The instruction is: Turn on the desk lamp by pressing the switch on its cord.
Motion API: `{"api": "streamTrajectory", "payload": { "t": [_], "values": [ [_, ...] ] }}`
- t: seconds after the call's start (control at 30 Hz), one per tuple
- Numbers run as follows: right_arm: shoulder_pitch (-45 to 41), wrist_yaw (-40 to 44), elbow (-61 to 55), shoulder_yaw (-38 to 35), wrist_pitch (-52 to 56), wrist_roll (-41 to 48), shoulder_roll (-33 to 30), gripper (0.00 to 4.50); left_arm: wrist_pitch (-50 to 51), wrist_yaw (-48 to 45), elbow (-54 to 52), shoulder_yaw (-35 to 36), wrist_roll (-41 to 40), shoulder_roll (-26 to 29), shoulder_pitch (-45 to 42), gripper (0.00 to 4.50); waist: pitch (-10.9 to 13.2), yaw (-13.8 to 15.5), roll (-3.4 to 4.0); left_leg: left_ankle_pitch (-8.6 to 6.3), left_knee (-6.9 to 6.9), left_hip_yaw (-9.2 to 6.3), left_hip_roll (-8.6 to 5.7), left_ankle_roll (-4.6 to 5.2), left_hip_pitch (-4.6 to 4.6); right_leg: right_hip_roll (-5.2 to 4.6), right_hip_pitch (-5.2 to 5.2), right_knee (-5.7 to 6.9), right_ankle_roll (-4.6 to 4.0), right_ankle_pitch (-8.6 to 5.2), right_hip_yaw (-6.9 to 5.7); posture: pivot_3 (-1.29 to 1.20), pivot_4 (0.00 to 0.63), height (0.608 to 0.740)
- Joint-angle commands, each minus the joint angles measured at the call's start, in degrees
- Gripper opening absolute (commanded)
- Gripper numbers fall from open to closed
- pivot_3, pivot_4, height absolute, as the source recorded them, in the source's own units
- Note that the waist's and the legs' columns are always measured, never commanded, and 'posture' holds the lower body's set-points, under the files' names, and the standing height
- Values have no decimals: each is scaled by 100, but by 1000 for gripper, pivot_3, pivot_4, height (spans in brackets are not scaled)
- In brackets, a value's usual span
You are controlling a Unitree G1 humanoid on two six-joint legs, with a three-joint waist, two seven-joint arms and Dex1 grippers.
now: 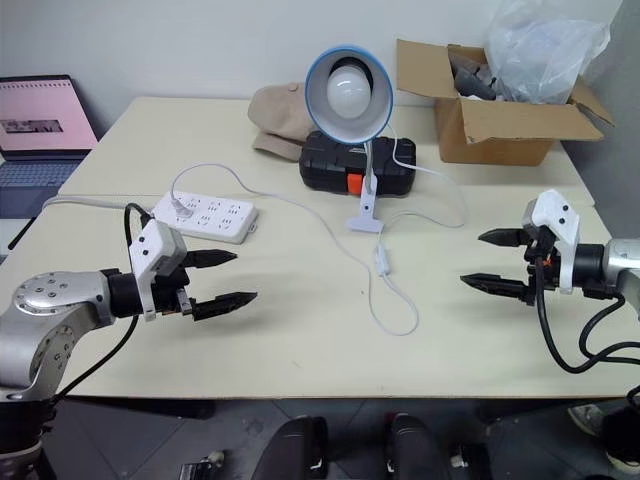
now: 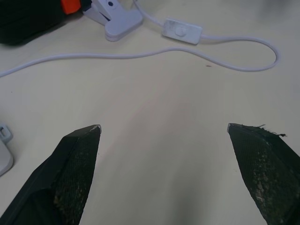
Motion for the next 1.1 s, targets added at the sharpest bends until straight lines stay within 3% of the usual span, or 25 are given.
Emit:
{"api": "streamTrajectory", "payload": {
  "t": [0.03, 0.73, 1.1],
  "values": [
    [-81, 57, -24, -100, -55, 12, -85, 4463, -51, -93, -184, 98, -126, 30, -31, 4500, 0, -1, 0, 0, 0, 0, 0, 0, 0, 0, 0, 0, 0, 0, 0, 0, 150, 740],
    [-181, -290, 68, 17, 104, -187, 85, 4463, -7, 4, -281, 21, -19, 53, -42, 4500, 0, -3, 0, 0, 0, 0, 0, 0, 0, 0, 0, 1, 0, 0, 0, 0, 150, 740],
    [-1428, -1314, -69, 434, 2436, 431, 823, 4463, -259, -215, -313, -380, 160, 28, -159, 4500, 0, -15, 0, 0, 1, 1, 1, 0, 1, 0, -1, 4, -1, 1, 3, 0, 150, 740]
  ]
}}
